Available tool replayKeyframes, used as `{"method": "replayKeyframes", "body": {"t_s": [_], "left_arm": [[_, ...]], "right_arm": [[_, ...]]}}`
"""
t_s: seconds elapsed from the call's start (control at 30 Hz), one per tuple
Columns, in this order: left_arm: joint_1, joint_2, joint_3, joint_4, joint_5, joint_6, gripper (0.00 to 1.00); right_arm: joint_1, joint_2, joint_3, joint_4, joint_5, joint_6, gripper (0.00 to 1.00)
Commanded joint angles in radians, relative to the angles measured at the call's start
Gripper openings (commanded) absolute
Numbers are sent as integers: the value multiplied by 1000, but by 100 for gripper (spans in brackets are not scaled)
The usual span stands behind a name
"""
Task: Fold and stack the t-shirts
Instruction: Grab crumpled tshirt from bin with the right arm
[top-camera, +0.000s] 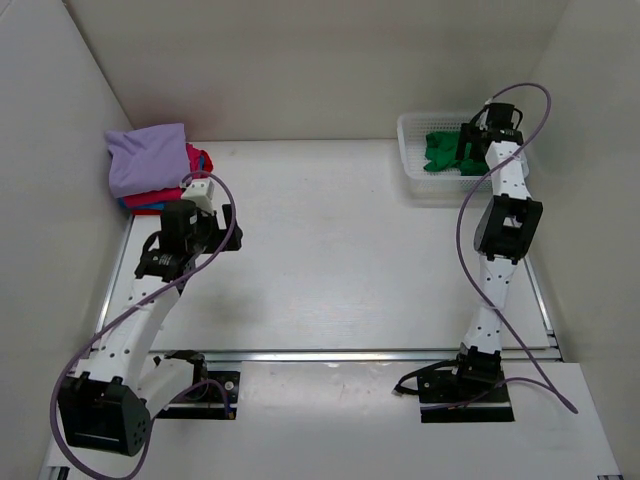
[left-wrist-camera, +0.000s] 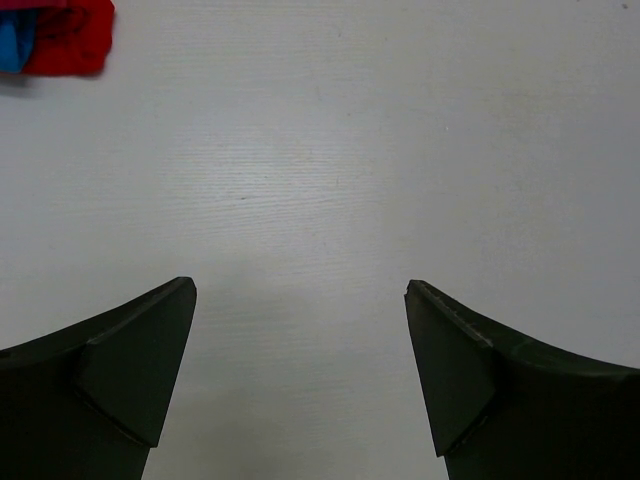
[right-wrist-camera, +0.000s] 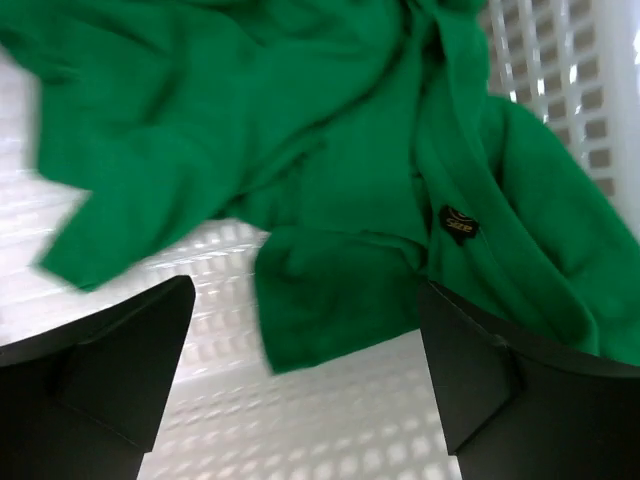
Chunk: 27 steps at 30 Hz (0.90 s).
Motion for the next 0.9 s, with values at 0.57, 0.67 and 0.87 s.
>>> {"method": "replayKeyframes", "body": {"t_s": [0.57,0.67,0.87], "left_arm": [[11,39,73,-8,53,-16,97],[8,27,69,-10,50,-12,94],[4,-21,23,18,70,-24,90]], "right_arm": [[-70,180,168,71,-85,-3,0],[-61,108,185,81,-111,-8,0],[-15,-148,183,95,-170,8,0]]}}
